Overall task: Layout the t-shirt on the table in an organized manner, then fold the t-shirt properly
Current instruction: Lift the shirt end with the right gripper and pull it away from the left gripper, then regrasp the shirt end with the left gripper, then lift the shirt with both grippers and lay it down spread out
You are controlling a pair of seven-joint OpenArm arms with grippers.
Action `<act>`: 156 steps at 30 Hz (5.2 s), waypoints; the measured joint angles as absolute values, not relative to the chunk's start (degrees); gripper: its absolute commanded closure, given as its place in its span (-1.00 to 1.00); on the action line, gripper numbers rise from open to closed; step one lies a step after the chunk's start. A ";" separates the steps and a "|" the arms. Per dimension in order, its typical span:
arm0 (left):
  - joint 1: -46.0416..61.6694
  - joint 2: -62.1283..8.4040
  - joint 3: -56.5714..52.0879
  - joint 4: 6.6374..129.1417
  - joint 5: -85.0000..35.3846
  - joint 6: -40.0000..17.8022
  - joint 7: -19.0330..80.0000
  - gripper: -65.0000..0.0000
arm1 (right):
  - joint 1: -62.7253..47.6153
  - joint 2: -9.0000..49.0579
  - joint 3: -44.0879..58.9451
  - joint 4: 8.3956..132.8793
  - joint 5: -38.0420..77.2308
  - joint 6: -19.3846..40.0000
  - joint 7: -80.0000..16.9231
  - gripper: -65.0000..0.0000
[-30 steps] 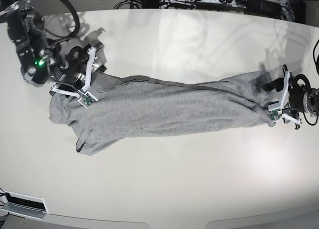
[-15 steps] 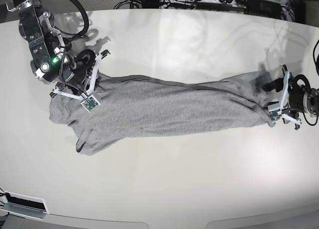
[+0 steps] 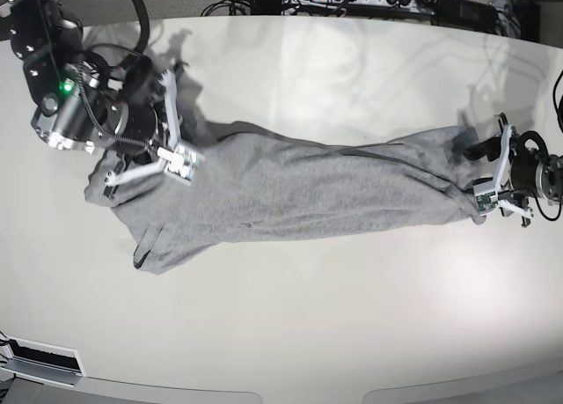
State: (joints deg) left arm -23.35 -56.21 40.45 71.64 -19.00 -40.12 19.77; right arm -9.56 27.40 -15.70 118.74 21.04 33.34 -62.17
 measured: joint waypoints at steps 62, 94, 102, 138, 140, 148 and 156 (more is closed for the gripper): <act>-8.82 -55.86 40.38 88.95 -10.37 -24.86 28.60 -0.05 | -9.67 30.79 -10.07 116.11 20.53 19.70 -51.68 1.00; -16.03 -53.04 40.38 81.65 -8.54 -27.94 26.65 -0.04 | -9.67 30.79 -10.07 116.11 20.53 19.70 -52.53 1.00; -16.03 -52.99 40.38 81.65 -7.68 -22.72 25.52 1.00 | -9.67 30.79 -10.07 116.11 20.53 19.70 -52.53 1.00; -16.14 -74.37 40.38 104.49 -15.64 -39.94 26.11 1.00 | -9.52 39.59 -10.07 116.11 30.09 33.58 -66.70 1.00; -15.88 -75.02 40.38 104.49 -16.38 -39.94 25.45 1.00 | -9.54 40.01 -10.09 116.11 34.65 35.14 -69.36 1.00; -6.83 -77.73 40.40 104.97 -16.38 -39.90 25.47 1.00 | -11.25 44.84 -10.09 116.11 50.28 37.80 -76.77 1.00; 2.98 -81.91 40.38 110.08 -12.73 -39.70 25.52 1.00 | -16.27 48.84 -10.13 116.11 67.83 39.48 -80.29 1.00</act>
